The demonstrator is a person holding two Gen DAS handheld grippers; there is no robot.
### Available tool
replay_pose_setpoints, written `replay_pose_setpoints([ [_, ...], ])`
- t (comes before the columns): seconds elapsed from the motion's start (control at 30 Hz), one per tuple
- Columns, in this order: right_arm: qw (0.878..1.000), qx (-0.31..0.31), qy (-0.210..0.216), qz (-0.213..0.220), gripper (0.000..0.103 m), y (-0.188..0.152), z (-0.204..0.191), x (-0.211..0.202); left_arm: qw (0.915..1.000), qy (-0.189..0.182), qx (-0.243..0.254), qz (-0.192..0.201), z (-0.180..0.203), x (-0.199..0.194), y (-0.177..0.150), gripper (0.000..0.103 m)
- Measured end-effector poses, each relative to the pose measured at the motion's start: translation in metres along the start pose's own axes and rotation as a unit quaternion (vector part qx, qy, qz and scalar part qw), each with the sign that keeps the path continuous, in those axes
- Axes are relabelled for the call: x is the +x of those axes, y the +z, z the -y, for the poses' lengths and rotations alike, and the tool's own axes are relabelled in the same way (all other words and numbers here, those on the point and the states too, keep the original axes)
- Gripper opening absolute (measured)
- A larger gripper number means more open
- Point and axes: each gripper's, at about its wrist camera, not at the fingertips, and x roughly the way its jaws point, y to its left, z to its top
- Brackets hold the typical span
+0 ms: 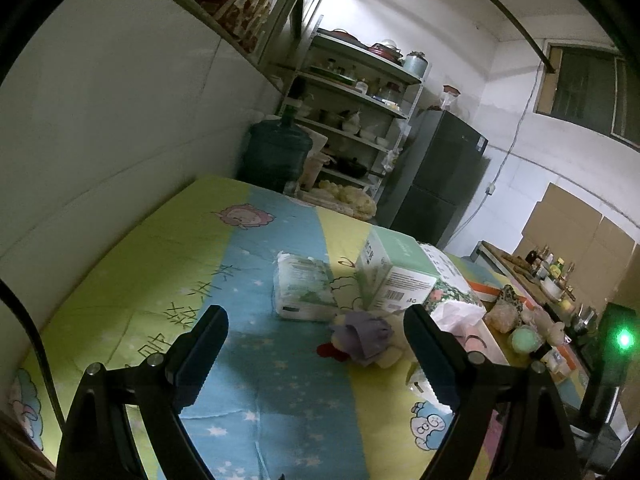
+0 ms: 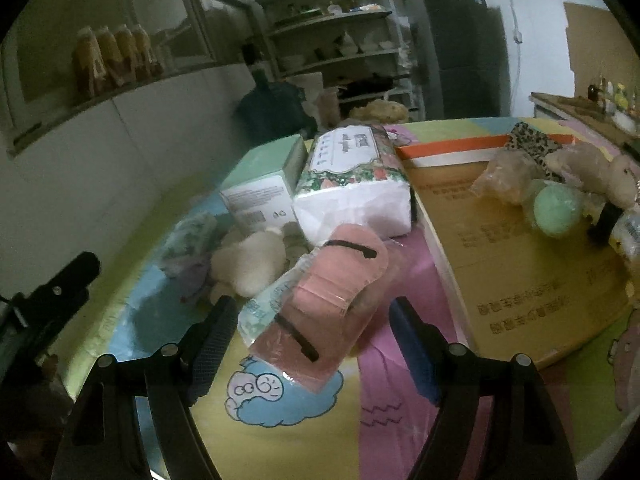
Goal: Organize soft objects
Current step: 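Grasp the pink packet with black strap using the right tool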
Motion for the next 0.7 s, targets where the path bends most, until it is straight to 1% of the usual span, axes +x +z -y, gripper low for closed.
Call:
replay_pose_setpoints([
  [0.13,1.0,-0.008,-0.018,-0.007,0.076,0.0,-0.001,0.005,1.0,0.0,0.0,-0.001,0.0,-0.001,0.0,0.089],
  [0.17,1.0,-0.013,-0.027,-0.011,0.071,0.0,-0.002,0.006,1.0,-0.001,0.0,-0.001,0.0,-0.001,0.0,0.089],
  [0.2,0.999,-0.015,-0.031,-0.012,0.059,0.0,-0.002,0.007,1.0,-0.002,0.0,-0.001,-0.001,-0.002,-0.001,0.089],
  [0.23,0.999,-0.016,-0.032,-0.013,0.057,0.0,-0.001,0.007,1.0,-0.002,0.0,-0.001,-0.001,-0.002,-0.001,0.089],
  [0.4,0.999,-0.02,-0.023,-0.01,0.051,-0.001,0.004,0.003,1.0,-0.006,0.003,-0.005,-0.002,-0.003,-0.003,0.089],
  [0.47,1.0,-0.016,-0.017,0.003,0.051,-0.001,0.007,-0.005,0.9999,-0.008,0.006,-0.006,-0.001,-0.003,-0.003,0.09],
  [0.6,0.999,-0.027,-0.012,0.027,0.05,0.002,0.007,-0.02,0.9998,-0.012,0.01,-0.008,0.002,-0.002,-0.001,0.09],
  [0.7,0.999,-0.025,0.0,0.04,0.05,0.005,0.008,-0.029,0.9995,-0.026,0.018,-0.009,0.006,-0.001,-0.001,0.089],
])
